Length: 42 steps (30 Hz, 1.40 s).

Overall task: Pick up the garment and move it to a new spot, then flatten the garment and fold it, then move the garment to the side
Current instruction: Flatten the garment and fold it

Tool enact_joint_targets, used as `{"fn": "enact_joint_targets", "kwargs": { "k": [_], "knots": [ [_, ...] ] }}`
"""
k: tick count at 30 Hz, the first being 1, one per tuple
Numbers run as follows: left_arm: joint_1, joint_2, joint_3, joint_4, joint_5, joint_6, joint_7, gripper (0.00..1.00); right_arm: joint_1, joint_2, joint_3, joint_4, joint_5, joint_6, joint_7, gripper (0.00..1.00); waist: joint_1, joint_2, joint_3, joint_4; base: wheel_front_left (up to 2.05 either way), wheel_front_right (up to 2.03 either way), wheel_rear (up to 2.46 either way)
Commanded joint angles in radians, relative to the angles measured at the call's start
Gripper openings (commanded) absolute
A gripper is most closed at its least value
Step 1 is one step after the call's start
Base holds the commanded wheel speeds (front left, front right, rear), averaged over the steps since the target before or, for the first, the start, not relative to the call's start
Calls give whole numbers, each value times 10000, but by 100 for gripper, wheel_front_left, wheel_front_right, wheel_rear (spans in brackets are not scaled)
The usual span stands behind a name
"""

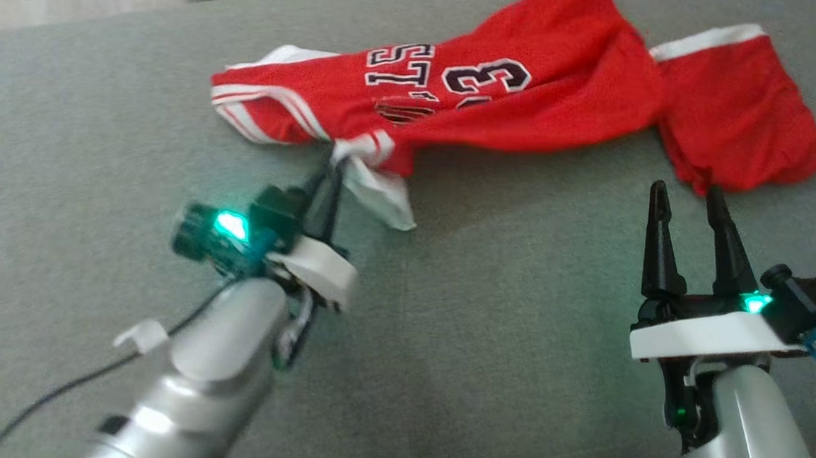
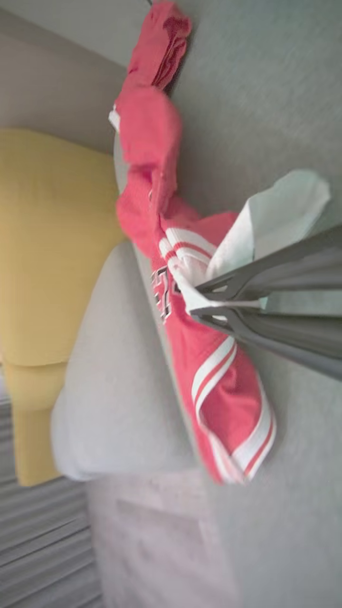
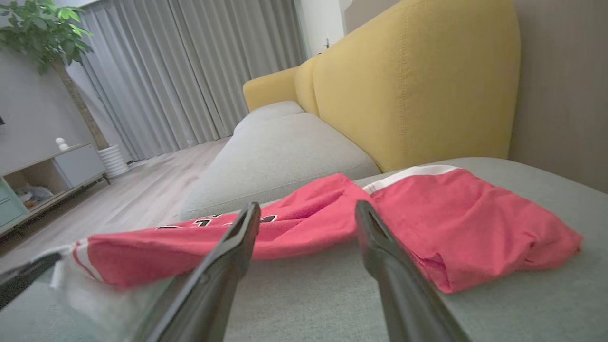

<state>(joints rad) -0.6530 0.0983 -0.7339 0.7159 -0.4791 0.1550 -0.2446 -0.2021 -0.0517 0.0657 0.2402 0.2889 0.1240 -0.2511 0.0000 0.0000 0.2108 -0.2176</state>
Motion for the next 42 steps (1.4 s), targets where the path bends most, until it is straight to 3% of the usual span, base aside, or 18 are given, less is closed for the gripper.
{"fn": "enact_joint_targets", "kwargs": {
  "k": [1, 6, 13, 19, 23, 24, 25, 26, 33, 42],
  "knots": [
    [-616, 490, 420, -420, 220, 113, -130, 0, -140, 14, 212, -271, -80, 67, -106, 100, 0, 0, -227, 329, 0, 0, 0],
    [-1300, 1847, 180, -1395, 1360, 95, -161, 0, -40, 14, 234, -220, -52, 67, -106, 100, 0, 0, -492, 935, 0, 0, 0],
    [-1721, 3698, -1690, -2741, 3501, -819, 1122, 0, 134, 14, 243, -109, 76, 67, -106, 100, 0, 0, -683, 1549, 0, 0, 0],
    [-322, 4174, -3607, -3993, 4158, -1967, 2865, 0, 178, 14, 296, 13, 204, 67, -106, 100, 0, 0, -782, 1731, 0, 0, 0],
    [735, 4081, -4303, -4333, 3871, -2198, 4147, 0, 167, 14, 299, 135, 253, 67, -106, 100, 0, 0, -872, 1768, 0, 0, 0],
    [909, 4045, -4346, -4369, 3771, -2161, 4407, 3, 166, 14, 311, 157, 261, 67, -106, 100, 0, 0, -888, 1772, 0, 0, 0],
    [1022, 4010, -4372, -4431, 3720, -2098, 4586, 95, 166, 14, 325, 177, 266, 67, -106, 100, 0, 0, -905, 1776, 0, 0, 0],
    [1104, 3945, -4303, -4542, 3652, -1932, 4600, 100, 168, 14, 335, 191, 268, 67, -106, 100, 0, 0, -916, 1783, 0, 0, 0],
    [1318, 3844, -3264, -5093, 2961, -756, 4183, 100, 214, 14, 362, 253, 211, 67, -107, 100, 0, 0, -1006, 1876, 0, 0, 0],
    [2086, 3571, -93, -6054, 578, 1287, 1664, 100, 352, 14, 357, 334, 102, 67, -107, 100, 0, 0, -1228, 2060, 0, 0, 0]
  ]
}}
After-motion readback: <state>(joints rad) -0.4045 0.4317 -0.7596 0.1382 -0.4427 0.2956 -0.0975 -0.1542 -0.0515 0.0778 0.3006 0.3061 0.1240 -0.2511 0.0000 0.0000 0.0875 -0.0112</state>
